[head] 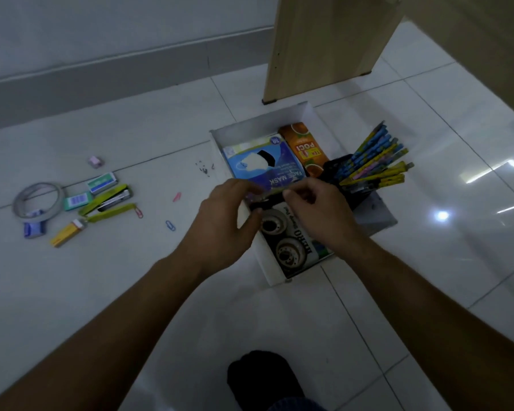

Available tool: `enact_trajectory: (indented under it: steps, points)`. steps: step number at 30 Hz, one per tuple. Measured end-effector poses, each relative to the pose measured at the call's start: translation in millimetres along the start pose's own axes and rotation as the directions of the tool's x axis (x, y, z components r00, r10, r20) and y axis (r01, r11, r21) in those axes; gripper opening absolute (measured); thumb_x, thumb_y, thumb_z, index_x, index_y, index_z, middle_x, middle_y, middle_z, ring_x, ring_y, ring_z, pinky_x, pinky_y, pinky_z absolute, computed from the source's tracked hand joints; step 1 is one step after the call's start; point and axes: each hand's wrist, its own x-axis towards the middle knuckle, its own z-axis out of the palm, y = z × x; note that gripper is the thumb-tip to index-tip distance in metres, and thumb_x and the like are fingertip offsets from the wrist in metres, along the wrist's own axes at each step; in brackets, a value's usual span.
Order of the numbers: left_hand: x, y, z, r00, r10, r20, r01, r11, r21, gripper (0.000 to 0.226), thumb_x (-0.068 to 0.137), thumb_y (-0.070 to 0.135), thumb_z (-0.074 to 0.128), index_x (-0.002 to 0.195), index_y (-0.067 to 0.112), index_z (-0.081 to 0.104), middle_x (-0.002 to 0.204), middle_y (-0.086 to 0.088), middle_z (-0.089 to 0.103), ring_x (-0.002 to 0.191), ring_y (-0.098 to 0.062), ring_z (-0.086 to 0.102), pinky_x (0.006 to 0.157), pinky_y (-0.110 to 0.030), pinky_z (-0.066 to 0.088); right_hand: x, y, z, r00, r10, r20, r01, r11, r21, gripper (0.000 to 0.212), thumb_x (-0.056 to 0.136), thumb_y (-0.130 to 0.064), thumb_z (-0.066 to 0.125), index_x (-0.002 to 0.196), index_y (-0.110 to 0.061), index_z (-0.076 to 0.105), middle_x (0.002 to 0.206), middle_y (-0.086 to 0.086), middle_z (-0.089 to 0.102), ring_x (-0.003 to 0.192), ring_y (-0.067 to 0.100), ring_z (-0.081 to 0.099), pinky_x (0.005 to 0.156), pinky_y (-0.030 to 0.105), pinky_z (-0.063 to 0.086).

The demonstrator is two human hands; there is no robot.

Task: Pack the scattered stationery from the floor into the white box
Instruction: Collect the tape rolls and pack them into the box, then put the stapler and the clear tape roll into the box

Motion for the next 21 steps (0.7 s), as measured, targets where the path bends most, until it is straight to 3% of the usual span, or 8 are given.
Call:
enact_trajectory:
  steps: [2,4,9,15,18,21]
  points:
    - [-10,-6,-9,0.996,-0.068,-0.057,0.067,0.998,-0.012,0.028,0.092,0.02,0.059,0.12,0.017,0.058,0.12,0.003,0.059,0.107,0.001,0.047,0.092,0.0,0.029,-2,-21,4,0.993,-0.111,-0.032,0.112,0.993,0.034,0.01,0.091,-0.027,0.063,0.092,-0.017,0.065,0.076,-0.012,0.061,0.072,0.001,0.058,0.065,0.016,0.046]
    - [-21,-15,-20,0.985,-0.141,-0.098,0.143,0.99,0.008,0.027,0.092,0.021,0.059,0.118,0.017,0.059,0.12,0.004,0.059,0.103,0.009,0.042,0.087,0.005,0.025,-4,-46,14,0.976,-0.218,0.015,0.217,0.975,0.047,0.008,0.091,-0.024,0.063,0.092,-0.016,0.065,0.076,-0.011,0.061,0.07,0.001,0.058,0.063,0.012,0.046]
    - [-51,-46,-48,0.907,-0.382,-0.177,0.391,0.92,0.02,0.031,0.093,0.028,0.058,0.123,0.02,0.057,0.128,0.005,0.058,0.118,-0.007,0.05,0.093,-0.015,0.031,-7,-99,62,0.903,-0.368,0.22,0.372,0.928,0.026,0.008,0.09,-0.027,0.063,0.091,-0.019,0.063,0.075,-0.011,0.061,0.067,0.003,0.058,0.056,0.01,0.045]
    - [-82,-89,-79,0.761,-0.614,-0.209,0.624,0.781,-0.018,0.033,0.093,0.029,0.057,0.125,0.019,0.056,0.132,0.002,0.057,0.122,-0.013,0.051,0.097,-0.025,0.038,10,-126,139,0.771,-0.382,0.51,0.487,0.869,-0.086,0.014,0.089,-0.032,0.063,0.096,-0.021,0.061,0.088,-0.005,0.065,0.073,0.007,0.058,0.067,0.023,0.047]
    - [-96,-109,-89,0.69,-0.687,-0.228,0.697,0.716,-0.047,0.033,0.093,0.029,0.058,0.124,0.02,0.056,0.131,0.002,0.057,0.121,-0.014,0.051,0.096,-0.026,0.039,25,-134,180,0.701,-0.353,0.62,0.561,0.809,-0.174,0.023,0.089,-0.03,0.063,0.106,-0.016,0.061,0.104,0.004,0.066,0.087,0.019,0.061,0.079,0.032,0.051]
    - [-108,-126,-97,0.634,-0.735,-0.239,0.741,0.666,-0.081,0.033,0.092,0.028,0.059,0.124,0.019,0.057,0.13,0.0,0.057,0.12,-0.015,0.052,0.096,-0.027,0.04,43,-139,227,0.644,-0.33,0.69,0.664,0.689,-0.291,0.038,0.087,-0.028,0.062,0.122,-0.014,0.055,0.125,0.011,0.055,0.112,0.027,0.054,0.094,0.036,0.047]
